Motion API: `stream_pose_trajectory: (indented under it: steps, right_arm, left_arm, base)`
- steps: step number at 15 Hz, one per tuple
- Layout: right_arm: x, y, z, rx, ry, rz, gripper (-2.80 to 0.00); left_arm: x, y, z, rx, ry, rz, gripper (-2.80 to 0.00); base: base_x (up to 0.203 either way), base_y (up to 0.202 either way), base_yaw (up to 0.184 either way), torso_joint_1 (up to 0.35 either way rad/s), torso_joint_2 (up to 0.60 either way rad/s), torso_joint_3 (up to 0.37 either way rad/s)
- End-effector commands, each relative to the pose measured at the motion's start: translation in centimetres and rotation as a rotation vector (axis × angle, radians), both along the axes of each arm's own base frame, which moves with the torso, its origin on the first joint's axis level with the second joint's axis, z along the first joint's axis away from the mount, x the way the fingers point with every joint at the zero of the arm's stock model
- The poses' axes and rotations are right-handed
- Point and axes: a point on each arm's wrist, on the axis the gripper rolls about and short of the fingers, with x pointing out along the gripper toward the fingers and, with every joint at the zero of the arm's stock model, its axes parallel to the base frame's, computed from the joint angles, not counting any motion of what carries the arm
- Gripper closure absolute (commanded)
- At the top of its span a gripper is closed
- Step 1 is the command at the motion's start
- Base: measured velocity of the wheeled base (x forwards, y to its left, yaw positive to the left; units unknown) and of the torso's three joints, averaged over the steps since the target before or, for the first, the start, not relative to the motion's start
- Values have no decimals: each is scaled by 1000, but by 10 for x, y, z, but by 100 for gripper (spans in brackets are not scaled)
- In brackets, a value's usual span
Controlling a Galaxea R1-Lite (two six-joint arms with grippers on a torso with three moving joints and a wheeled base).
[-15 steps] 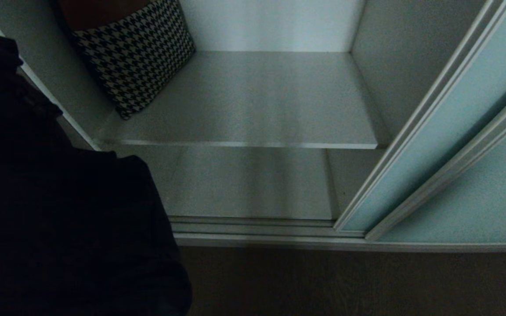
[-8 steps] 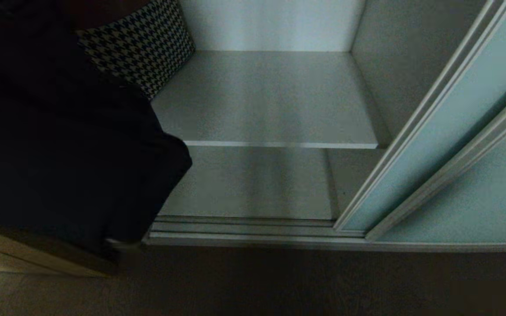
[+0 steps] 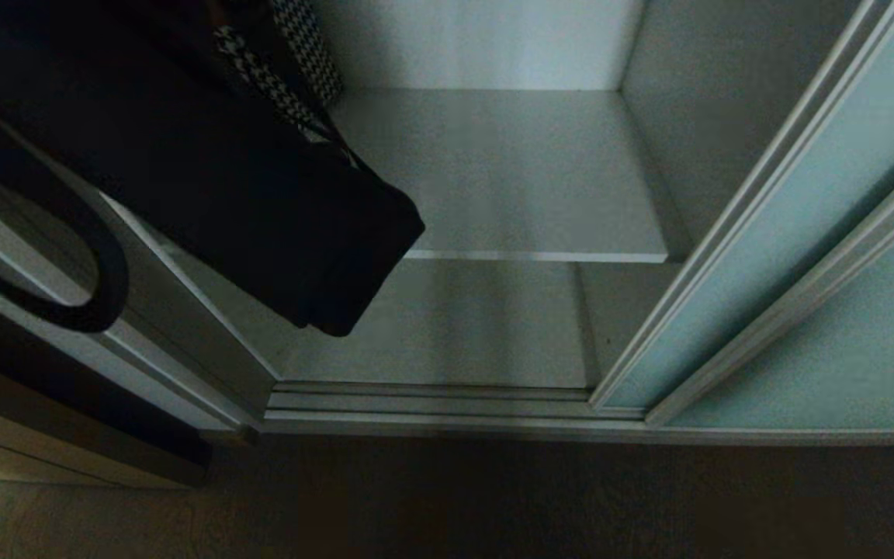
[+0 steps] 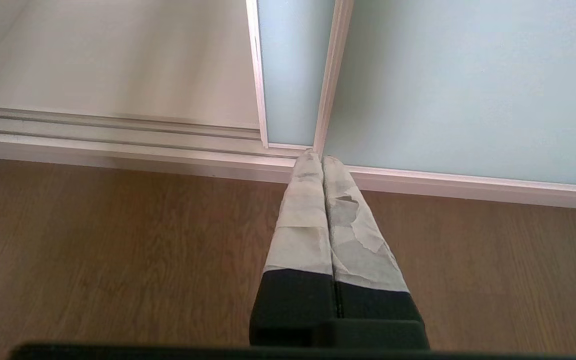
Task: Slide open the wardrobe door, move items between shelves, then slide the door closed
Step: Place the bag on the higher shelf
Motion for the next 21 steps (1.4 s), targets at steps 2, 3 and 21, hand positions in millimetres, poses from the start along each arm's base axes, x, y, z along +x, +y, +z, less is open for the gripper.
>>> stream_pose_trajectory:
  steps: [2, 3, 21]
  right_arm:
    - [0, 0, 0, 0, -2, 1, 0]
    - [0, 0, 0, 0, -2, 0, 0]
    - [0, 0, 0, 0, -2, -1, 0]
  left_arm:
    - [57, -13, 6, -2, 25, -15, 0]
    - [70, -18, 8, -4, 24, -23, 0]
    - [223, -91, -56, -136, -289, 131, 0]
  base:
    - [0, 0, 0, 0, 0, 0]
    - [0, 0, 0, 0, 0, 0]
    - [0, 0, 0, 0, 0, 0]
